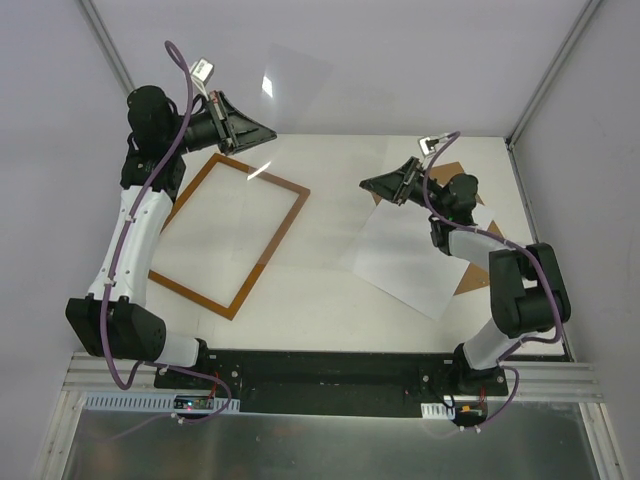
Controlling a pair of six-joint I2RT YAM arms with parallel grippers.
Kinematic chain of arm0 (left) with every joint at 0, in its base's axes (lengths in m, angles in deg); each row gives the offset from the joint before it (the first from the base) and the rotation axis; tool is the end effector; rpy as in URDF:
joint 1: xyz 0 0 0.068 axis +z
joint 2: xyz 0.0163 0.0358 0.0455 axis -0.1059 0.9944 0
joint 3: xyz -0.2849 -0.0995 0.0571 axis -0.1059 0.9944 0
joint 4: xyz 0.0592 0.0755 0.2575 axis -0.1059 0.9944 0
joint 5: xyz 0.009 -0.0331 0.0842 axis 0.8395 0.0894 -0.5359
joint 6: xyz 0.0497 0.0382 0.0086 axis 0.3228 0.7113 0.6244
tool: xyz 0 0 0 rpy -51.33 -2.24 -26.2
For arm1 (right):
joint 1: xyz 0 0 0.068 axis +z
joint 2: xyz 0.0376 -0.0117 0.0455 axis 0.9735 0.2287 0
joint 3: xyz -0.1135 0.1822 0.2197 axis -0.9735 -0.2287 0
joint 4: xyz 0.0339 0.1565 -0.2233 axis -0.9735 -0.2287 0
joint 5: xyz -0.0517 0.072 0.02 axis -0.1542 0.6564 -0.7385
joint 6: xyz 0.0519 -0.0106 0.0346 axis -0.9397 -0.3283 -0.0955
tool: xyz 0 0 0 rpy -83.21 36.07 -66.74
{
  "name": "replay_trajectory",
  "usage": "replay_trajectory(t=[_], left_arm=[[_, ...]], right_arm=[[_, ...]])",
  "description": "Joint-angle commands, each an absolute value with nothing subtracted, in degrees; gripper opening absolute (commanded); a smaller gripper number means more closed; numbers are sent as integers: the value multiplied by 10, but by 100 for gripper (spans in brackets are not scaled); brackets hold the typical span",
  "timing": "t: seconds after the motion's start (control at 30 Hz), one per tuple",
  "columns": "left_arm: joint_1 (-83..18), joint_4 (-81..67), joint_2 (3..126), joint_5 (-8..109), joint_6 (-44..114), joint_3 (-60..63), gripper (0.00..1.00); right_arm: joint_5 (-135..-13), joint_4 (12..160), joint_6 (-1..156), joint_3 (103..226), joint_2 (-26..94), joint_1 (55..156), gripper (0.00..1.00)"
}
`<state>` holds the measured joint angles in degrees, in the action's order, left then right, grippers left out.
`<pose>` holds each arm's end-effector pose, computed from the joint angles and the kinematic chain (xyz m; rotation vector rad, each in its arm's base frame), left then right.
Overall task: Put the photo into the frame
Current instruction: Pass from the left arm to the right
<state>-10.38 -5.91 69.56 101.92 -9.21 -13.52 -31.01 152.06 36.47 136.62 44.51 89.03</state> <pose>0.3155 -0.0657 0.5100 0.2280 1.7119 -1.5388 0.3387 0.1121 0.3152 -0.4407 1.4116 1.3910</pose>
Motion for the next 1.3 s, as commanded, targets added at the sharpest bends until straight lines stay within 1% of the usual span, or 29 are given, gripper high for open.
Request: replay_trajectory(t=[0.0,0.13,0.27,0.43,0.6,0.63,0.77,0.97,1.1,1.23,1.27], left_arm=[[-101,-107,692,1035,-116,-174,0],[-91,-117,707,1048,-121,-178,0],[-83,-139,730,1074,-133,-185,0],[-71,-153,756,1094,-141,-192,0],[-69,-165,770,1099,-145,-188,0],[-69,-169,771,1100,-146,-185,0],[-69,-190,767,1099,-152,-167,0],[-69,-228,755,1090,-167,-117,0],[-69,-248,741,1085,-169,-76,0],[-67,-255,741,1083,-171,-66,0],[-67,-256,741,1083,-171,-65,0]], right_arm=[[-291,1674,282,1387,469,899,96],[-282,1719,242,1388,457,901,96],[-274,1723,232,1372,422,903,99],[-261,1733,213,1352,383,914,84],[-257,1733,207,1323,347,914,74],[-258,1733,204,1319,344,914,73],[-261,1734,194,1312,338,915,62],[-287,1716,188,1311,323,922,58],[-303,1695,197,1318,318,929,53],[-301,1633,235,1328,307,938,50],[-302,1615,248,1325,302,938,48]])
